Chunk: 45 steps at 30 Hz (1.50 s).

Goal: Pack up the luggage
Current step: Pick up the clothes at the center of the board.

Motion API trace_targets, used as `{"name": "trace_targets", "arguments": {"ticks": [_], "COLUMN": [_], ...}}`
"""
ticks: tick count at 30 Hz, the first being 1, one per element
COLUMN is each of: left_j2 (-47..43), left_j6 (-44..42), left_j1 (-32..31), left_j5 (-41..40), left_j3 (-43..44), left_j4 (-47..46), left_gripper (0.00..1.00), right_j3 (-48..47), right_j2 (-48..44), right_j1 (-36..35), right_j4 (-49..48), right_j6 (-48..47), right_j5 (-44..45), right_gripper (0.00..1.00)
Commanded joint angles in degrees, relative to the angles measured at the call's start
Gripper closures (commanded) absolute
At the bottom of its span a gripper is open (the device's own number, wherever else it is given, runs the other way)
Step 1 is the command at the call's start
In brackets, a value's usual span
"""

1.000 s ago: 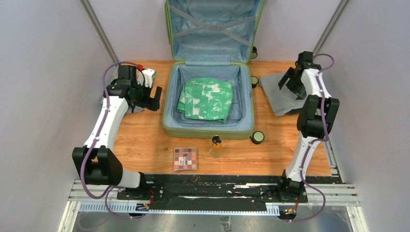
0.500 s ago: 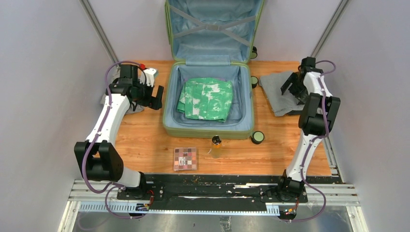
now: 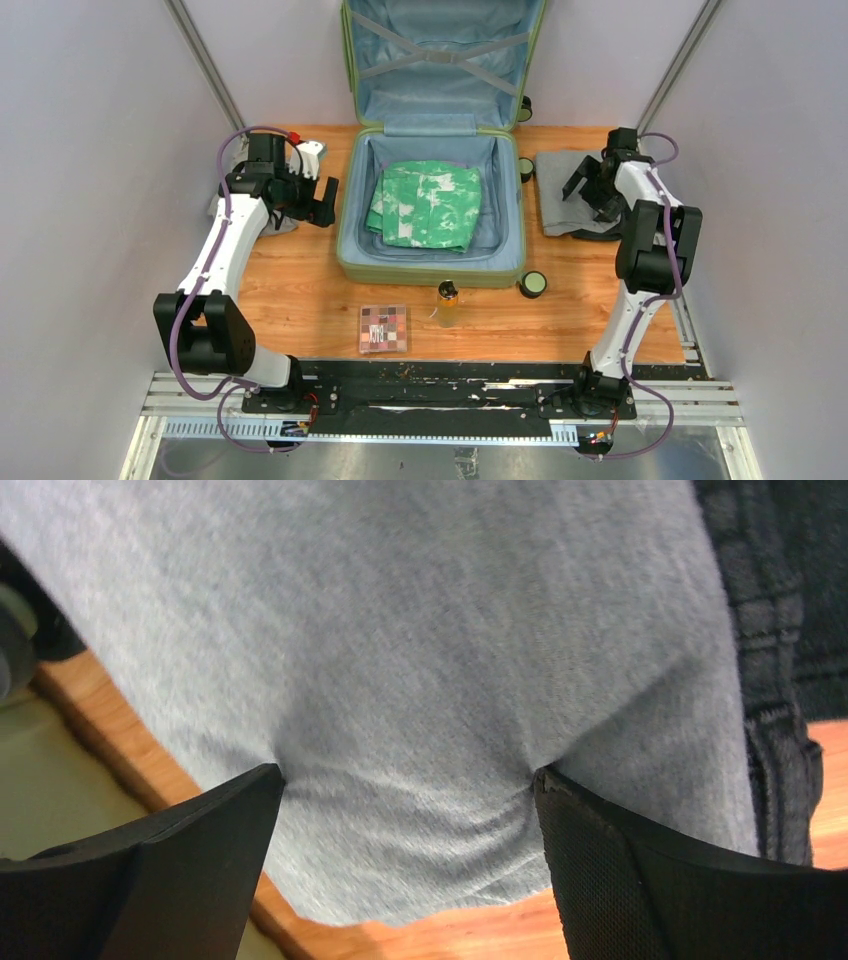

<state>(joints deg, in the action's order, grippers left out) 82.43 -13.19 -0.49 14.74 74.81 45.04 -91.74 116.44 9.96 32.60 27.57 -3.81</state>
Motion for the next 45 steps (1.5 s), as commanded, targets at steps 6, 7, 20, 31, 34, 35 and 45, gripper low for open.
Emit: {"name": "trace_targets", "arguments": {"ticks": [6, 7, 20, 31, 34, 35, 45], "left_j2": [-1.87, -2.11, -2.82, -4.02, -4.22, -4.21, -5.04], "left_j6": [0.32, 0.35, 0.39, -0.54, -0.46, -0.41, -0.3], "left_j1": [0.32, 0.32, 0.32, 0.32, 0.32, 0.32, 0.32], "left_j5": [-0.91, -0.8, -0.05, -2.05, -2.18, -2.22, -2.29], "left_j3": [0.62, 0.65, -0.05, -1.01, -1.01, -1.02, -1.58], "left_j4": [-0.5, -0.54, -0.41, -0.39, -0.46, -0.42, -0.45], "left_gripper": [0.0, 0.0, 0.0, 0.0, 0.0, 0.0, 0.0], "right_j3": [1.93, 1.05, -7.01, -7.7, -6.23, -5.84, -3.89], "right_j2": [-8.61, -9.27, -2.65, 2.52, 1.6, 1.21, -2.9], "right_j1": [1.17, 2.12, 8.77, 9.03, 9.03, 9.11, 8.16], "right_j4": [3.39, 3.96, 7.13, 7.03, 5.87, 5.53, 4.14], "right_j6": [2.88, 2.82, -0.47, -3.85, -4.08, -4.04, -2.6], "right_j5": [-5.71, -5.3, -2.36, -1.43, -2.84, -3.39, -7.04], "right_gripper": [0.01, 0.01, 0.08, 0.22, 0.28, 0.3, 0.42]}}
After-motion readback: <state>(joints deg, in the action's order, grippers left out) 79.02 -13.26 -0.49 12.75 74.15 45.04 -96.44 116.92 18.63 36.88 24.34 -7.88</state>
